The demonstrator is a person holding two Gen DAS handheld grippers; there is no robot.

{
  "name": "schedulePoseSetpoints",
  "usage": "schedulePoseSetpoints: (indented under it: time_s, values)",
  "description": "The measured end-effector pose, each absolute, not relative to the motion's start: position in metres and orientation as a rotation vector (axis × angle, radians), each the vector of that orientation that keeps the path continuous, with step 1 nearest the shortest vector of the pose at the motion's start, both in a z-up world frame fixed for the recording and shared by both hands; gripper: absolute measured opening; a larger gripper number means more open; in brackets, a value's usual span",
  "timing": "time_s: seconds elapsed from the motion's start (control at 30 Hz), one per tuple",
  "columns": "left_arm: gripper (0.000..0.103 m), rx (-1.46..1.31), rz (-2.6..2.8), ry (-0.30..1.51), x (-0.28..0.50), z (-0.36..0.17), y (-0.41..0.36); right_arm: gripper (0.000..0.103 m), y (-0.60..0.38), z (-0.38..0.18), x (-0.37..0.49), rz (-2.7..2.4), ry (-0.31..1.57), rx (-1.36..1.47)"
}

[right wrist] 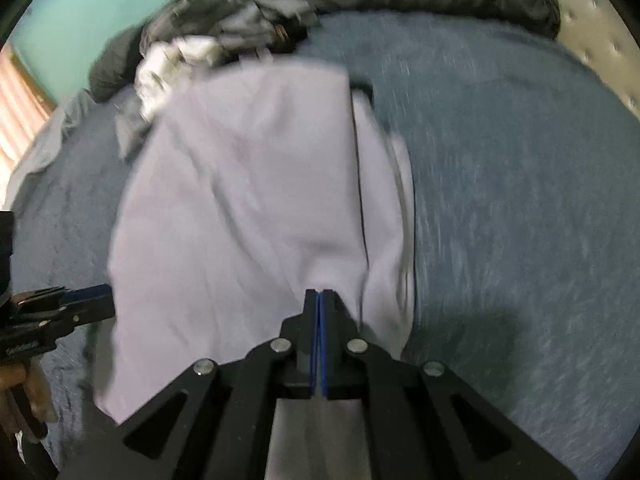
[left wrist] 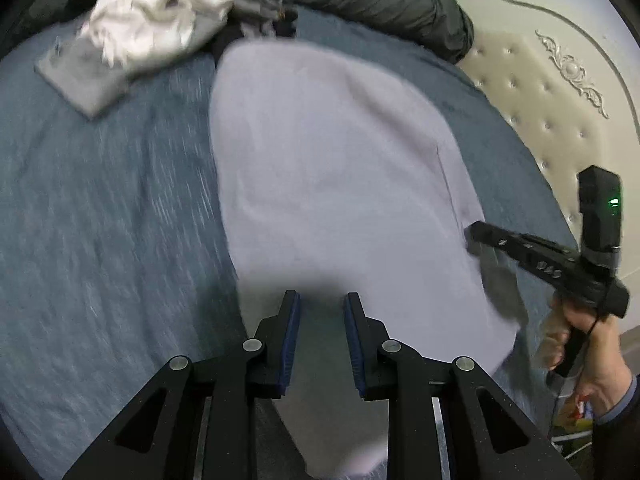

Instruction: Fold clothes

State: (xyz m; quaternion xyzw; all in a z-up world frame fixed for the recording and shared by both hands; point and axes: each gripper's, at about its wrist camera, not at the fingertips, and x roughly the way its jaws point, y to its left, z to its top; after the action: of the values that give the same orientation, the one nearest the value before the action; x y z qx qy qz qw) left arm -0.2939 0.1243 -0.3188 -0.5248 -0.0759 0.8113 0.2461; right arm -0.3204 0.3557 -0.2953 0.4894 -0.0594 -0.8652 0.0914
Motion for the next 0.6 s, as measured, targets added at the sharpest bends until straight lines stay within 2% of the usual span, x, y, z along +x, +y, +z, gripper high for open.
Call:
schedulePoseSetpoints:
  time_s: [0.1,0.23,0.6]
  values:
    - [0.024,-1.426,2.235,-0.215,-0.316,-0.312,0.119,0.0,0.351,-0.274,-0.342,-2.561,-0.194,1.386]
    - [0.024,-1.426,2.233,-0.202,-0.342,-0.315,0.125,0.0,0.336,-0.267,-0.373,-2.545,-0.084,1.4]
    - [0.024,-1.457,2.191,-0.198,-0.379,-0.345,0.122,0.0,0.333,-0.315,-0.463,-2.495,0.034,1.618]
